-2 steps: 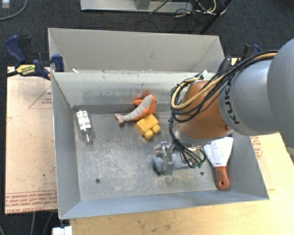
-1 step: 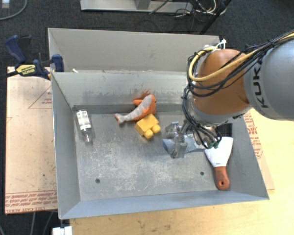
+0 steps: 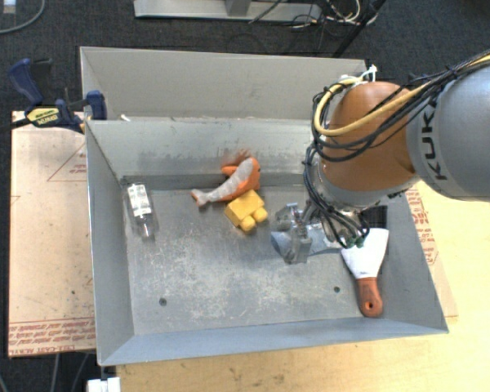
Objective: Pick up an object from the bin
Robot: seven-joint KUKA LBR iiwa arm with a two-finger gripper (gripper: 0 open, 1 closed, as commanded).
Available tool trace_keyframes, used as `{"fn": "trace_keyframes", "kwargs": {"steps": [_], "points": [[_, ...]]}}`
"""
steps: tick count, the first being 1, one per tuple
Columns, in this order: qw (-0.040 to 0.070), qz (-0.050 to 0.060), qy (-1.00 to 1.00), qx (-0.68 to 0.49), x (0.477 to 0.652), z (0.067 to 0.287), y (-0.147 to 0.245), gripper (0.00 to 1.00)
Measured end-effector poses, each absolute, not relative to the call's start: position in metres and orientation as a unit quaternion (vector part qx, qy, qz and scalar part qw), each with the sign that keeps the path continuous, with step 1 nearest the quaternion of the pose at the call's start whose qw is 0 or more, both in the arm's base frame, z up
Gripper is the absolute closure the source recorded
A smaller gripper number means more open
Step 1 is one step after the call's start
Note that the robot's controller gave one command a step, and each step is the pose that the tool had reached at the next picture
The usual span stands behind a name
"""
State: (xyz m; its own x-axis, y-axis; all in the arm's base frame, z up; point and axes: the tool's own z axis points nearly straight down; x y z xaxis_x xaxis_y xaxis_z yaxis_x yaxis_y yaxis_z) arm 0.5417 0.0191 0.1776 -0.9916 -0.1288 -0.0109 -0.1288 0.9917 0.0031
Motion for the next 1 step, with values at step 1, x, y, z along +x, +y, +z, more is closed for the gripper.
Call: {"fn": "trace_keyframes", "kwargs": {"steps": [1], "points": [[0.01,0.002,0.999,-0.042,0.5684,0.3438,0.0176,1.0]]}}
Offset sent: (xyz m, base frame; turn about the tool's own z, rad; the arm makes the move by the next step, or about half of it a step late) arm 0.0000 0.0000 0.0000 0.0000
